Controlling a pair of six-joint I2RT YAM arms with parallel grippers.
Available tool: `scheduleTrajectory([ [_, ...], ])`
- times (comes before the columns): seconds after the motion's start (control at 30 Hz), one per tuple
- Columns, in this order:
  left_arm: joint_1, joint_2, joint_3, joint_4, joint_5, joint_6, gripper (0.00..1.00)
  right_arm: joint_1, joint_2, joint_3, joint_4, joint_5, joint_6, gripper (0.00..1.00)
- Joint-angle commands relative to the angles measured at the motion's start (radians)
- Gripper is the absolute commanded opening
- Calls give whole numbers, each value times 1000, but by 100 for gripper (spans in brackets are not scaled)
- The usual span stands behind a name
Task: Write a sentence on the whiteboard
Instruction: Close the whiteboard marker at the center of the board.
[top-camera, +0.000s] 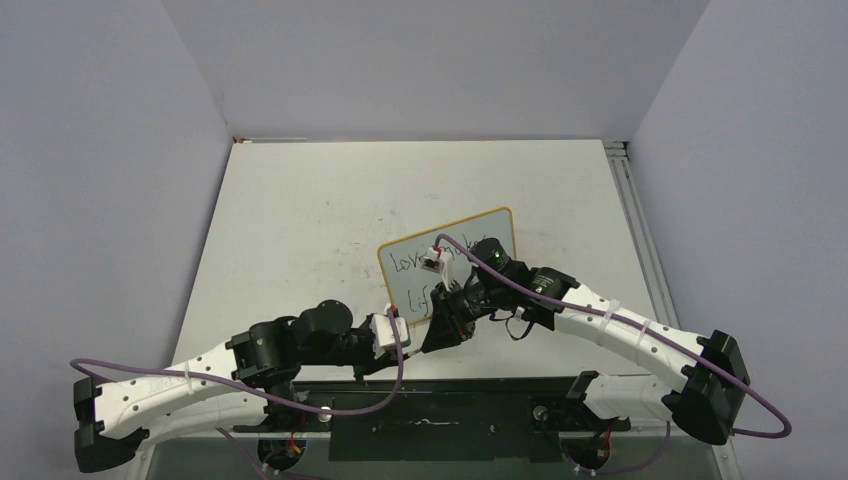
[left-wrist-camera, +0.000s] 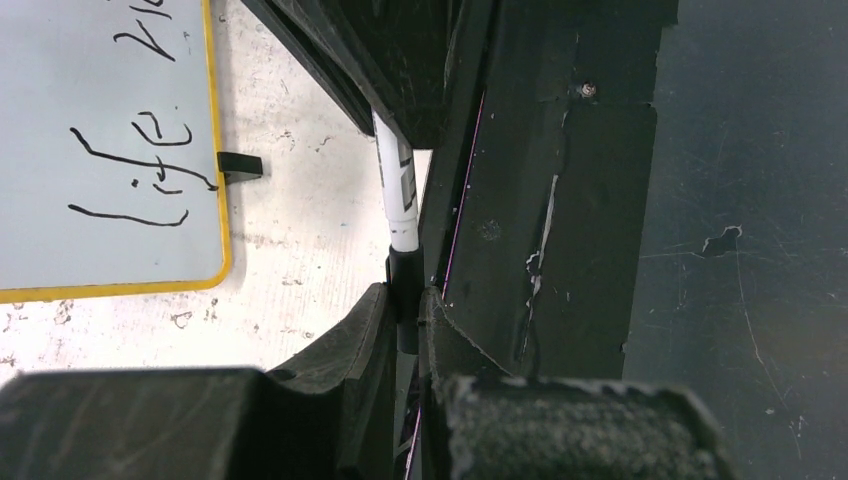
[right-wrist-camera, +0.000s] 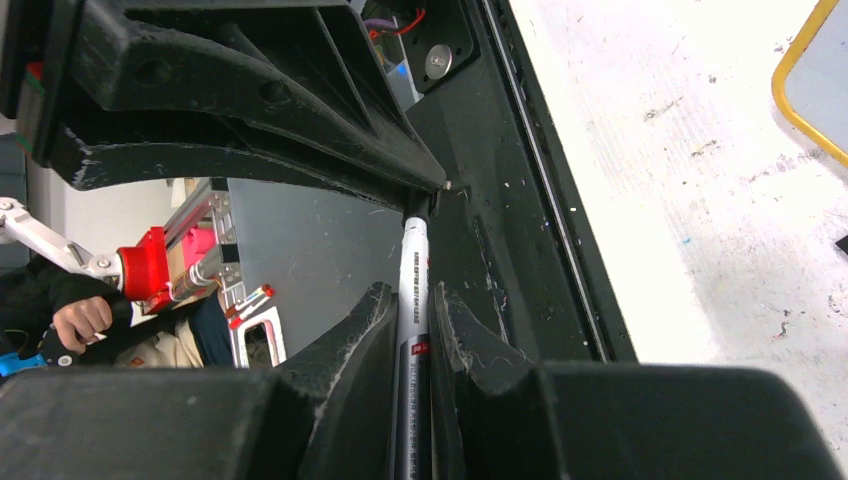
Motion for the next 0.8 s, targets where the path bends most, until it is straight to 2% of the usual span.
scheduleTrajectory([
  [0.0,1,-23,18,101,-20,1,0,45,22,-25,122,-25,45,6],
  [0.4,1,-38,17,133,-21,6,0,52,25,-101,290,-36,136,5],
  [0.77,1,-38,25,191,-17,13,0,69,17,-133,352,-32,175,5],
])
